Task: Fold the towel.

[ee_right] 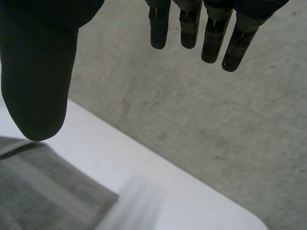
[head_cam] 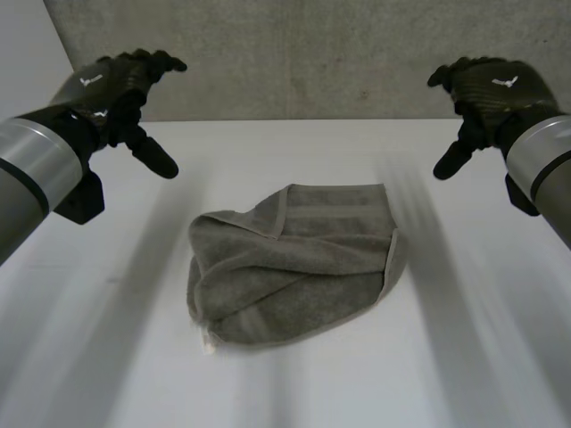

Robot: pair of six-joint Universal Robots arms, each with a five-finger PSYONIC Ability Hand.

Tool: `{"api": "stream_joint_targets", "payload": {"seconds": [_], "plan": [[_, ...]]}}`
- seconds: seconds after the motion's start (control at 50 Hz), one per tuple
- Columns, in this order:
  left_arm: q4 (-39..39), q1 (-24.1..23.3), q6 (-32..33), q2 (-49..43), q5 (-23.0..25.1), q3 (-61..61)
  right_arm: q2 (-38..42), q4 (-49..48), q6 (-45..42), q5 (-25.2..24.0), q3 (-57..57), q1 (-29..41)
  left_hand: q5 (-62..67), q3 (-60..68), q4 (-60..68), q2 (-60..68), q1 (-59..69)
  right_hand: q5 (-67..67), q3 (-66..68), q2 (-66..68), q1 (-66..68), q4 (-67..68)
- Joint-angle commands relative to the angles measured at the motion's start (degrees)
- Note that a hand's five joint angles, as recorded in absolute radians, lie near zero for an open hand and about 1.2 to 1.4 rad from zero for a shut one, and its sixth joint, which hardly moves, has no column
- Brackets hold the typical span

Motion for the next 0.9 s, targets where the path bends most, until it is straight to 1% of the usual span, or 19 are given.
{"api": "stream_joint_targets", "payload": {"seconds": [0.02,0.06,0.12,0.16,0.18,0.22,0.28,0.32,0.34,0.38,0.4,0.42,0.48,0.62,0.72,0.76,0.82,0.86,0.9], "plan": [[-0.4,-0.4,0.3,-4.9,0.0,0.0,4.4,2.7,-5.3,-4.4,0.2,0.1,4.9,4.5,4.6,4.6,4.5,-3.2,-2.0,-3.0,-1.8,-3.0],[0.0,-0.9,2.1,-7.4,0.0,0.0,7.1,5.8,-10.7,-4.7,0.4,0.7,5.0,4.7,4.8,4.7,4.7,-3.2,-2.0,-3.0,-1.8,-3.0],[0.2,-0.9,4.0,-9.1,0.0,0.0,8.4,7.4,-12.8,-4.8,0.3,2.1,5.0,4.7,4.8,4.7,4.7,-3.2,-2.0,-3.0,-1.8,-3.0],[0.3,-0.9,9.5,-13.3,0.1,0.5,10.2,8.8,-14.1,-5.1,0.7,7.4,4.7,4.4,4.4,4.4,4.4,-3.2,-2.0,-3.0,-1.8,-3.0],[0.3,-0.9,9.6,-13.3,0.1,0.5,10.2,8.8,-14.1,-5.1,0.7,7.4,4.7,4.4,4.4,4.4,4.4,-3.2,-2.0,-3.0,-1.8,-3.0],[0.7,-0.7,16.5,-16.8,0.4,0.8,11.3,8.5,-12.0,-5.2,1.8,11.3,4.4,4.0,4.1,4.1,4.0,-3.2,-2.0,-3.0,-1.8,-3.0],[0.9,-0.4,19.5,-18.5,1.2,0.9,12.2,8.1,-10.0,-5.4,2.6,13.0,4.4,4.0,4.1,4.1,4.0,-3.2,-2.0,-3.0,-1.8,-3.0],[1.6,0.2,23.2,-21.8,5.6,0.9,13.8,6.3,-5.3,-6.1,4.1,16.2,4.4,4.0,4.1,4.1,4.0,-3.2,-2.0,-3.0,-1.8,-3.0],[1.6,0.2,23.2,-21.8,5.6,0.9,13.8,6.3,-5.3,-6.1,4.1,16.2,4.4,4.0,4.1,4.1,4.0,-3.2,-2.0,-3.0,-1.8,-3.0],[2.2,1.7,23.7,-24.0,11.3,0.8,14.9,4.1,-1.5,-6.8,5.5,20.3,4.9,4.5,4.6,4.6,4.5,-1.4,-0.2,-1.3,-0.1,-1.3],[2.2,1.7,23.7,-24.0,11.3,0.8,14.9,4.1,-1.5,-6.8,5.6,20.3,4.9,4.5,4.6,4.6,4.5,-1.4,-0.2,-1.3,-0.1,-1.2],[2.4,2.3,23.8,-25.1,13.6,0.8,15.3,2.9,-0.1,-7.3,6.3,21.8,4.9,4.5,4.6,4.6,4.5,0.4,1.6,0.6,1.8,0.6],[3.3,2.7,24.3,-28.0,15.5,1.2,16.7,0.8,1.7,-8.3,7.2,24.0,6.9,6.5,6.6,6.6,6.5,0.9,2.1,1.1,2.3,1.1],[7.2,3.3,24.5,-30.6,15.9,1.9,20.9,-4.1,2.9,-8.1,6.4,27.8,11.7,11.4,11.5,11.4,11.4,0.9,2.1,1.1,2.3,1.1],[11.6,3.3,27.1,-32.1,15.6,1.9,23.9,-7.2,4.6,-7.8,5.3,29.7,18.8,18.5,18.6,18.5,18.5,1.8,3.0,1.9,3.1,1.9],[13.4,3.3,28.9,-32.4,15.6,1.8,25.6,-8.7,6.5,-7.5,4.5,30.6,19.7,19.3,19.4,19.4,19.3,5.8,7.0,5.9,7.2,6.0],[13.8,3.4,29.4,-32.6,15.7,1.9,26.1,-9.4,7.1,-7.2,4.3,30.7,19.7,19.3,19.4,19.4,19.3,7.8,9.0,8.0,9.2,8.0],[13.9,3.4,29.9,-33.2,15.8,2.1,27.3,-10.8,7.9,-6.7,3.7,30.9,20.3,20.0,20.1,20.0,20.0,13.7,14.9,13.8,15.1,13.9],[13.9,3.4,30.0,-33.4,15.8,2.4,28.1,-11.5,7.9,-6.5,3.4,30.9,20.8,20.5,20.6,20.5,20.5,15.6,16.8,15.7,16.9,15.7]]}}
